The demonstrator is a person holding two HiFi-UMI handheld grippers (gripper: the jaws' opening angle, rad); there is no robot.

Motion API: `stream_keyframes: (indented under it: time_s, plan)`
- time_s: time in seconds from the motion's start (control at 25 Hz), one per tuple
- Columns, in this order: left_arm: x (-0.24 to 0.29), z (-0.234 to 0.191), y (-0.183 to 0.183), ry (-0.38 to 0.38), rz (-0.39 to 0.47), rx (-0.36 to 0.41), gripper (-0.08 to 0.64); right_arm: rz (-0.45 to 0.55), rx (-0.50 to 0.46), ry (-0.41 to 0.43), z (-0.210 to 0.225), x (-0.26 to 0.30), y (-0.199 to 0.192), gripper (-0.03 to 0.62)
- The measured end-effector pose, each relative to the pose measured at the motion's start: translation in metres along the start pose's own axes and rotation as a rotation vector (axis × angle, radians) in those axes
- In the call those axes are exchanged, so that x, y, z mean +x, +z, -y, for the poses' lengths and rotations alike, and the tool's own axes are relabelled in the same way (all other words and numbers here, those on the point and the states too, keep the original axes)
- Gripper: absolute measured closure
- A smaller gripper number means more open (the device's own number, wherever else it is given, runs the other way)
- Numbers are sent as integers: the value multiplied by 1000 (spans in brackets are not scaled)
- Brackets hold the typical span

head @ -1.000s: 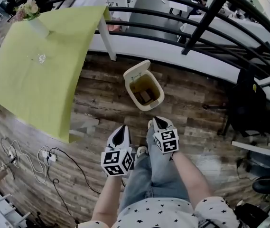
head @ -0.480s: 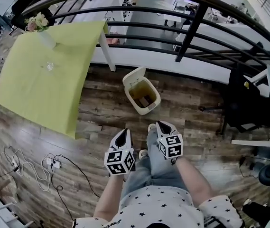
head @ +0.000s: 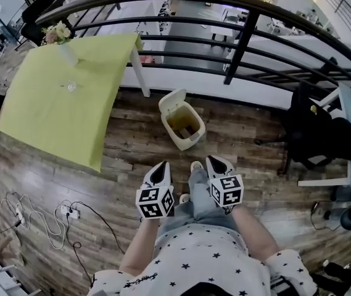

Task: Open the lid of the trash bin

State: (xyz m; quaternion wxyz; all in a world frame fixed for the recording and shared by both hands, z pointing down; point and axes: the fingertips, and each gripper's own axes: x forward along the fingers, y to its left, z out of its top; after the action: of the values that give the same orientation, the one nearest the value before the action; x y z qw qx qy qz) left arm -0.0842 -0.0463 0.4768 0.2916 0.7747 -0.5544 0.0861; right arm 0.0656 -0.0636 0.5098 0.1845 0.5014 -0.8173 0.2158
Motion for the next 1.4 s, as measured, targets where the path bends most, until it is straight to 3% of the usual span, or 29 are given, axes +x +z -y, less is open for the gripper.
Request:
stream_keyframes:
  time_s: [0.68,1.4]
  plan:
    - [-28,37,13,-69,18,64,548,107,-31,30,-25,-50,49,598]
    - [-29,48,17,-79,42,75,548,143,-36,41,-27,-63,59,598]
